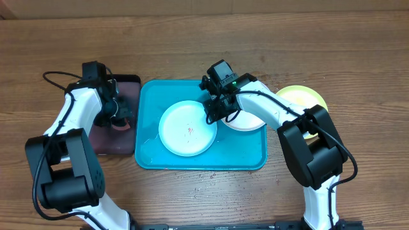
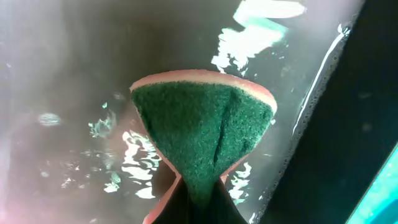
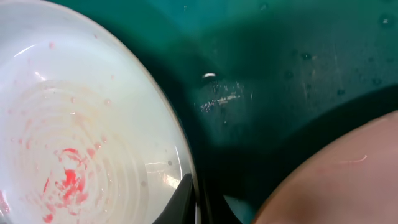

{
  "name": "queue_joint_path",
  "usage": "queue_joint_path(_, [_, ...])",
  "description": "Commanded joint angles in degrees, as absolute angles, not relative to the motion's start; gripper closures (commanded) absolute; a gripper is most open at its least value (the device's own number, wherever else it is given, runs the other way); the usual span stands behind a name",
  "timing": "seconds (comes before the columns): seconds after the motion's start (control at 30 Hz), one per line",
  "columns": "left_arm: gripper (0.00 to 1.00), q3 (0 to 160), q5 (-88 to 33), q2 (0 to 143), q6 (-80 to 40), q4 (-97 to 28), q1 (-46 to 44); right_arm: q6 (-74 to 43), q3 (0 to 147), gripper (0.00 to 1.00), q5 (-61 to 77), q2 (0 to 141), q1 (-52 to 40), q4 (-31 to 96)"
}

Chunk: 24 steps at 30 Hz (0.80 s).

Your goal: Clean dirty plates on tray and stack at the side

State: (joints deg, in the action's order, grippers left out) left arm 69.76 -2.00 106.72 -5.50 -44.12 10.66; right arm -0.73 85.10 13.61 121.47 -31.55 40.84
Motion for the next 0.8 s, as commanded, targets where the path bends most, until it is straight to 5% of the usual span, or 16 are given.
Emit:
queue_joint_path(0.0, [0.95, 69.65, -7.44, 102.08, -3.81, -42.04, 13.34, 0.51, 84.62, 0.96, 11.53, 119.81, -31.55, 39.31])
queue_joint_path(0.57, [0.96, 61.54, -44.29, 95.57, 17.98, -36.69, 28.01, 3.51, 84.60, 0.96, 9.45, 119.81, -32.73, 30.24])
queue_joint_path(0.77, [0.96, 61.56, -47.20, 95.55, 22.00, -35.92, 29.61, 5.02, 84.60, 0.96, 8.34, 119.81, -33.43, 30.13])
